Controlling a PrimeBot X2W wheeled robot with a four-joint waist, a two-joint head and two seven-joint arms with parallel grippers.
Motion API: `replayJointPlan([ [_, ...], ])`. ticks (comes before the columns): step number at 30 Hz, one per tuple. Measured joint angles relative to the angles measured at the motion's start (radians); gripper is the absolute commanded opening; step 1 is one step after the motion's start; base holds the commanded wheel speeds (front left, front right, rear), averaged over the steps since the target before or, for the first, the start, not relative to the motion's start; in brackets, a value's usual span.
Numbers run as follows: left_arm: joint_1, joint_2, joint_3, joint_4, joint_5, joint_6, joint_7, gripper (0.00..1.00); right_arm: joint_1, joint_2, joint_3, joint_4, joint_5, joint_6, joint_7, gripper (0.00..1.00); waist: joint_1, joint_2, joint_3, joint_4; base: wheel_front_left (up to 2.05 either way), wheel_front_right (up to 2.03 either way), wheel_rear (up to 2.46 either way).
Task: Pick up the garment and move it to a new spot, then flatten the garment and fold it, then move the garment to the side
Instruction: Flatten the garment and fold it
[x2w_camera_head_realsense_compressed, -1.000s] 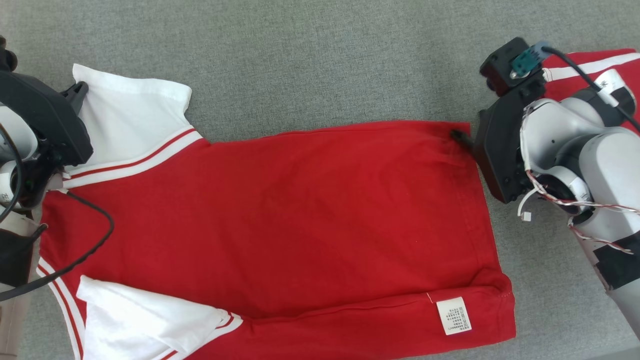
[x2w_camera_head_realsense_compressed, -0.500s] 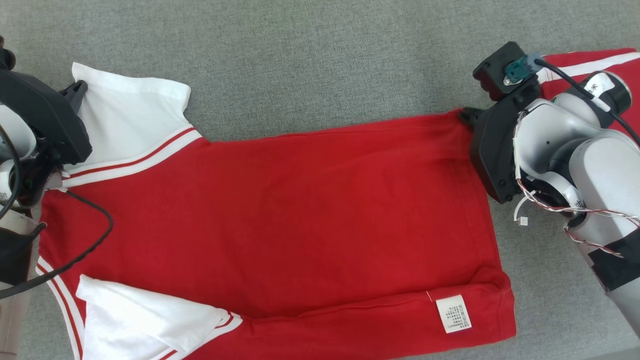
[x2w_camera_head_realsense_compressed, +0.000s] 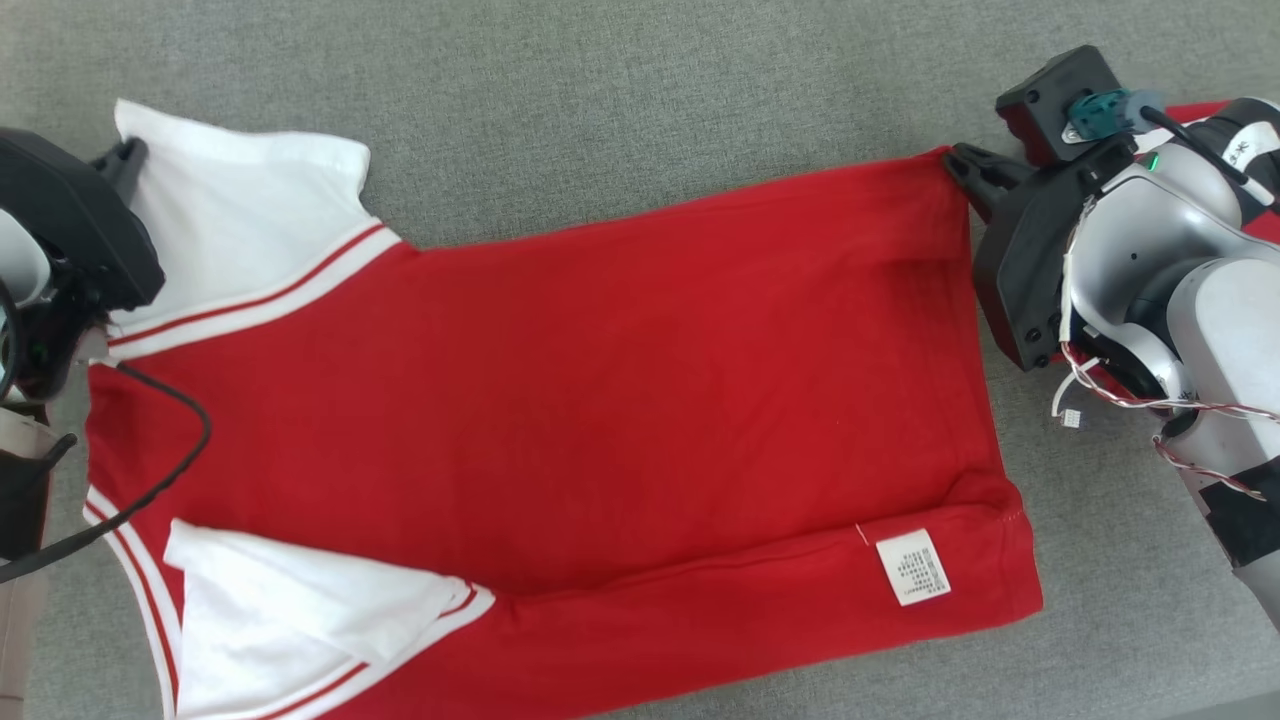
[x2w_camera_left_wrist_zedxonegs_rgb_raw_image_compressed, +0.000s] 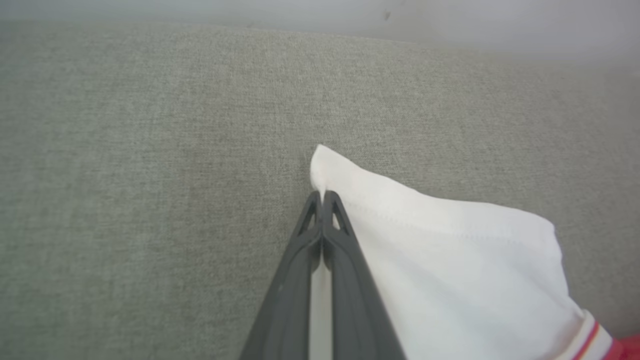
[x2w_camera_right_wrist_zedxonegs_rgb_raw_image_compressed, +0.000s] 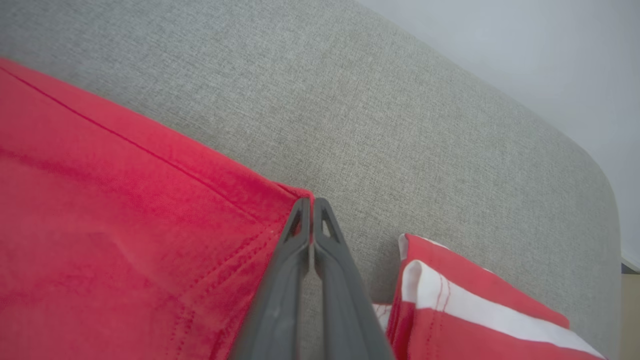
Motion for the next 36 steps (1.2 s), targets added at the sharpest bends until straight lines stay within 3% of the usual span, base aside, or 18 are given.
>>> replayJointPlan([
  [14, -0.041, -0.031, 0.048, -0.017, 0.037, 0.079, -0.245, 0.00, 0.001, 0.053, -0.036, 0.101, 0.000, -0.047, -0.135, 0.00, 0.0000, 0.0000, -0.017, 0.008, 0.00, 0.00, 0.00],
  [21, -0.041, -0.041, 0.045, -0.016, 0.064, 0.079, -0.361, 0.00, -0.004, 0.073, -0.042, 0.142, 0.000, -0.061, -0.208, 0.00, 0.0001, 0.0000, -0.042, 0.018, 0.00, 0.00, 0.00],
  [26, -0.018, -0.050, 0.029, -0.011, 0.061, 0.023, -0.417, 0.00, -0.002, 0.074, -0.029, 0.149, -0.005, -0.055, -0.254, 0.00, 0.0000, -0.0001, -0.065, 0.028, 0.00, 0.00, 0.00],
  [30, 0.057, -0.049, 0.016, -0.002, 0.040, -0.052, -0.443, 0.00, 0.022, 0.067, -0.010, 0.144, -0.014, -0.043, -0.283, 0.00, 0.0000, -0.0001, -0.088, 0.036, 0.00, 0.00, 0.00],
  [36, 0.178, -0.047, 0.006, -0.027, -0.012, -0.072, -0.490, 0.00, 0.104, 0.040, 0.009, 0.125, -0.039, -0.041, -0.321, 0.00, 0.0000, -0.0001, -0.131, 0.048, 0.00, 0.00, 0.00],
])
